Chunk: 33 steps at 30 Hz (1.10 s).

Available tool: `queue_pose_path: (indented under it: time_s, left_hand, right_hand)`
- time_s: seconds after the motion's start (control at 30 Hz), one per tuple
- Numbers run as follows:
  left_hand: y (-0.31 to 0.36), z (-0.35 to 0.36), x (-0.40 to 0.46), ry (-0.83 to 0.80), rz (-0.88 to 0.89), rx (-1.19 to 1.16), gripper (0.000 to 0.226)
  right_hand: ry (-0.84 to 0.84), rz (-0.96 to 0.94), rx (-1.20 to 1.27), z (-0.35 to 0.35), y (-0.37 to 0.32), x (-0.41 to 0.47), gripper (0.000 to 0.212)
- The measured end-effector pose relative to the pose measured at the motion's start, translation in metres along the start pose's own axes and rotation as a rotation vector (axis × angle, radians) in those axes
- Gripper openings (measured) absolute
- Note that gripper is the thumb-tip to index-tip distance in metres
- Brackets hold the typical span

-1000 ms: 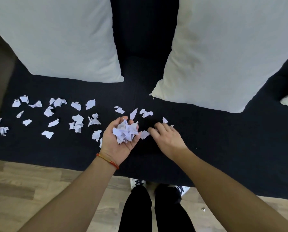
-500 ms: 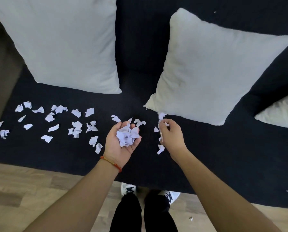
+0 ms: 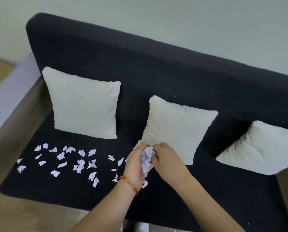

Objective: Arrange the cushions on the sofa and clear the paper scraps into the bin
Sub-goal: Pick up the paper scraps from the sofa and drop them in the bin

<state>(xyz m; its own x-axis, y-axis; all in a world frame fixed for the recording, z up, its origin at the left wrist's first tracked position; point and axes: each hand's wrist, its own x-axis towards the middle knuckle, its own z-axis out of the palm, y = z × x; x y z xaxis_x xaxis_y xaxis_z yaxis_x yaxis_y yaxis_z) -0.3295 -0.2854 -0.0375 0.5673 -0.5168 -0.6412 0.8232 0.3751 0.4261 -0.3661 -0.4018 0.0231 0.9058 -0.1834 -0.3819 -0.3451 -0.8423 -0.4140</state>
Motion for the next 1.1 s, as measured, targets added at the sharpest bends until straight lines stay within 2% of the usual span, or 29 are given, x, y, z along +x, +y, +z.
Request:
queue_pose_path:
  time_s: [0.07, 0.1, 0.17, 0.23, 0.3, 0.37, 0.4, 0.57, 0.67, 0.77, 0.83, 0.93, 1.0, 1.1]
  left_hand:
    - [0.003, 0.012, -0.011, -0.04, 0.036, -0.046, 0.063]
    - [0.004, 0.017, -0.017, -0.051, 0.057, -0.058, 0.064]
    - [0.009, 0.029, -0.032, -0.058, 0.053, -0.067, 0.049]
    - [0.016, 0.04, -0.047, -0.055, 0.064, -0.087, 0.041]
    - [0.018, 0.045, -0.057, -0.031, 0.102, -0.043, 0.043]
    - [0.019, 0.052, -0.063, -0.029, 0.166, -0.009, 0.057]
    - [0.022, 0.055, -0.067, -0.014, 0.195, -0.009, 0.059]
    - [0.056, 0.079, -0.1, 0.035, 0.248, -0.117, 0.018]
    - [0.091, 0.096, -0.122, 0.049, 0.294, -0.164, 0.022]
    - [0.129, 0.108, -0.151, 0.055, 0.388, -0.168, 0.012]
    - [0.153, 0.112, -0.17, 0.097, 0.456, -0.131, 0.023]
    - [0.18, 0.109, -0.202, 0.139, 0.566, -0.106, 0.025]
    - [0.195, 0.1, -0.222, 0.209, 0.663, -0.055, 0.016]
    - [0.215, 0.079, -0.25, 0.319, 0.78, -0.024, 0.016]
  right_hand:
    - [0.009, -0.023, -0.096, -0.016, -0.013, -0.009, 0.015]
    - [0.021, -0.048, -0.131, -0.022, -0.02, -0.015, 0.021]
    - [0.044, -0.107, -0.149, -0.04, -0.031, -0.026, 0.028]
    - [0.04, -0.178, -0.221, -0.058, -0.042, -0.037, 0.028]
    - [0.027, -0.183, -0.224, -0.07, -0.046, -0.045, 0.024]
    - [0.036, -0.148, -0.179, -0.077, -0.051, -0.048, 0.022]
    - [0.05, -0.131, -0.104, -0.08, -0.055, -0.05, 0.021]
    - [0.163, -0.088, 0.283, -0.099, -0.071, -0.043, 0.02]
    - [0.196, -0.031, 0.72, -0.123, -0.093, -0.039, 0.017]
    - [0.137, 0.03, 1.211, -0.144, -0.131, -0.044, 0.017]
    - [0.098, 0.049, 1.395, -0.15, -0.159, -0.041, 0.016]
    - [0.137, 0.062, 1.506, -0.148, -0.206, -0.035, 0.017]
    - [0.2, 0.022, 1.457, -0.142, -0.243, -0.034, 0.02]
    - [0.208, -0.046, 1.389, -0.12, -0.305, -0.043, 0.019]
